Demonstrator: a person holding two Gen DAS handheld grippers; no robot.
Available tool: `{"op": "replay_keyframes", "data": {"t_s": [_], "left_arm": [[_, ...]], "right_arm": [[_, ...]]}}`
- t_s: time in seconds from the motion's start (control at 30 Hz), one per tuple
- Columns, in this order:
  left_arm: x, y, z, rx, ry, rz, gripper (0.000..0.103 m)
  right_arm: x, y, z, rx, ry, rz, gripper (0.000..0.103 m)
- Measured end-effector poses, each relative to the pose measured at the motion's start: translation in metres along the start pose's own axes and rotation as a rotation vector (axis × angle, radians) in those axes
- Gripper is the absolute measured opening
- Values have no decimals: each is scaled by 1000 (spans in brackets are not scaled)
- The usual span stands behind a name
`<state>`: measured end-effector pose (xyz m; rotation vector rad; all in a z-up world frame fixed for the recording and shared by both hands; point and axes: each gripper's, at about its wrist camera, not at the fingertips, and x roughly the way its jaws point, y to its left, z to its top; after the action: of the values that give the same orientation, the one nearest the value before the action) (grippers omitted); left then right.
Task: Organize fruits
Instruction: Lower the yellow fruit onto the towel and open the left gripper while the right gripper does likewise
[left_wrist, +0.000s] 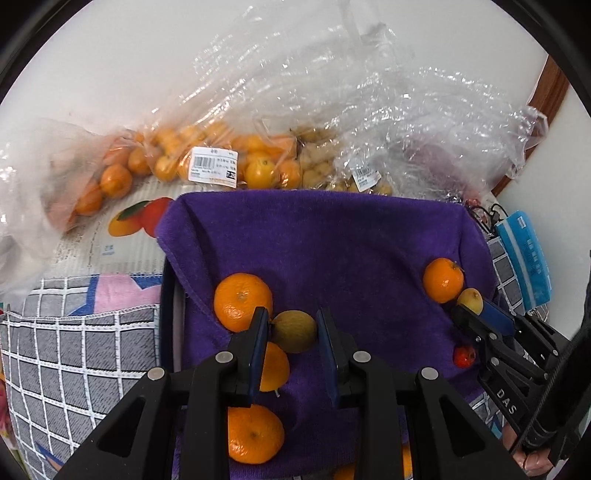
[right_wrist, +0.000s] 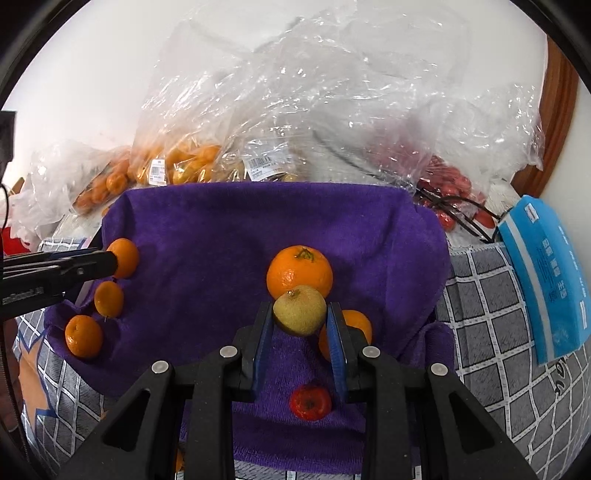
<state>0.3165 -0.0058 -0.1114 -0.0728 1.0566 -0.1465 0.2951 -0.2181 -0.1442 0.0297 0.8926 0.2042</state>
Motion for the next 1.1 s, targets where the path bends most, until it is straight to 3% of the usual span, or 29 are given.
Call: {"op": "replay_keyframes", "data": {"t_s": [0.47, 1.1], "left_arm": [[19, -10, 2, 42, 47, 6, 25], [41, -16, 3, 45, 79, -4, 26]], "right_arm": [[13, 0, -3, -11, 31, 18, 29], [12, 6, -8, -60, 2, -4, 28]]}}
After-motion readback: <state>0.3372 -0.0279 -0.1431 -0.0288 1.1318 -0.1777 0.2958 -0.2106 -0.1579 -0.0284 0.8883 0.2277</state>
